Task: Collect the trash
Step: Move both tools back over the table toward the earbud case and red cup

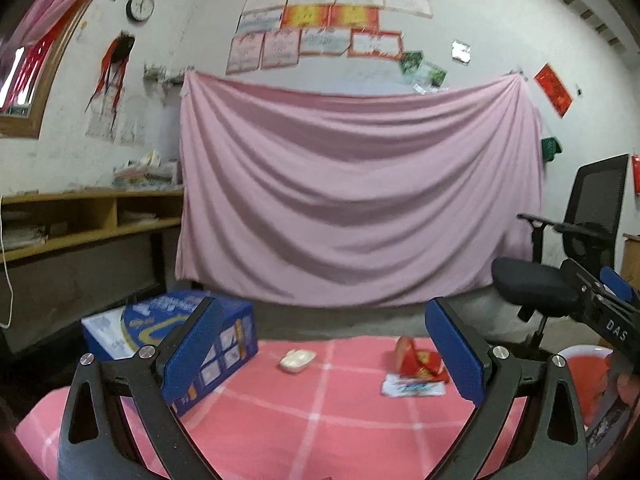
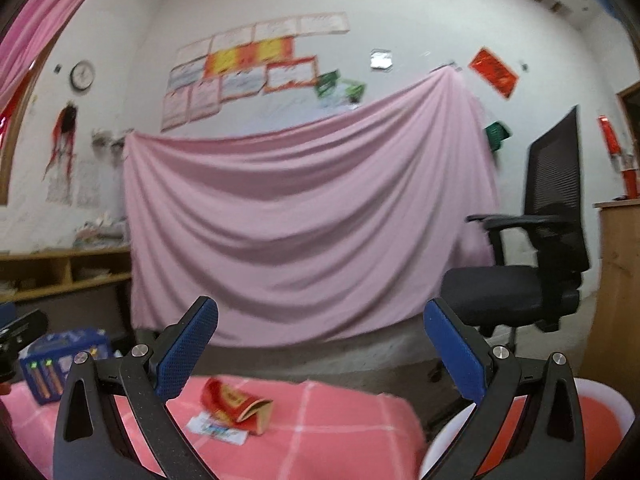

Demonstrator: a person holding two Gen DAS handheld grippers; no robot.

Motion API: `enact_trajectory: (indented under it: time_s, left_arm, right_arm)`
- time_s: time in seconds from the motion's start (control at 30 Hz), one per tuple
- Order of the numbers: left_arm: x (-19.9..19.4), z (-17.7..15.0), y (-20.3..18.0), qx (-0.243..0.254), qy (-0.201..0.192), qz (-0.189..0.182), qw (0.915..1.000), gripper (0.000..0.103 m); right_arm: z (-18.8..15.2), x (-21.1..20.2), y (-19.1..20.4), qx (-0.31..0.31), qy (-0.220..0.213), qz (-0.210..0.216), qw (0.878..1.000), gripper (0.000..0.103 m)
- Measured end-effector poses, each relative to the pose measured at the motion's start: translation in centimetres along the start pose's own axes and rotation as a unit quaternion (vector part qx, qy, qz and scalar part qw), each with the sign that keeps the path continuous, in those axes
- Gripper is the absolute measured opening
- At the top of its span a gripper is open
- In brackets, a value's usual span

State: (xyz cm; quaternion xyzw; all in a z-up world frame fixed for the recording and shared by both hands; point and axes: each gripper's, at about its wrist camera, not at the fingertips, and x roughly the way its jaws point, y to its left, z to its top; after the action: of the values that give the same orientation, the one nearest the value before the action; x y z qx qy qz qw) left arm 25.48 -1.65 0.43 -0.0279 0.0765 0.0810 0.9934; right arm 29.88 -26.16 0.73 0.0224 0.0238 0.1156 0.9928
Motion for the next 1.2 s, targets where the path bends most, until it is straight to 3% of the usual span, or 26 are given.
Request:
enact_trajectory:
  time_s: [0.2, 0.33, 0.57, 0.7, 0.9, 1.07, 1.2]
  left_arm:
    - [2.7, -1.4, 1.3, -0.013, 0.063, -0.006, 0.9979, 0.099]
    - [3.3, -1.5, 1.9, -0.027, 0.080, -0.006, 0.9964, 0.099]
    - [7.9, -1.6, 1.5, 0.004, 0.151, -0.005, 0.9886, 0.099]
    - [11.6, -2.1, 2.0, 0.004, 0.209, -0.023, 0.9777, 0.099]
    - [15.3, -2.2, 2.4, 0.009, 0.232, -0.027, 0.9722, 0.097]
    - [17.5, -2.8, 3.3, -0.014, 0.261, -0.060, 0.9634, 0.080]
    - [18.9, -3.1, 4.4, -0.039, 0.291, -0.059, 0.9541, 0.070]
  right_arm:
    - [-1.7, 2.7, 1.5, -0.011, 0.085, 0.044, 0.995, 0.103]
    - [-2.2, 3.9, 1.2, 0.004, 0.123, 0.048, 0.991, 0.103]
    - [-3.2, 6.4, 1.1, 0.022, 0.178, 0.060, 0.982, 0.103]
    - [-4.1, 9.1, 1.3, 0.033, 0.230, 0.080, 0.969, 0.103]
    - [-5.7, 12.6, 2.0, 0.051, 0.308, 0.103, 0.945, 0.103]
    - [-6.6, 14.2, 3.0, 0.064, 0.339, 0.111, 0.932, 0.103]
    - [-7.1, 15.6, 4.1, 0.071, 0.359, 0.123, 0.922, 0.103]
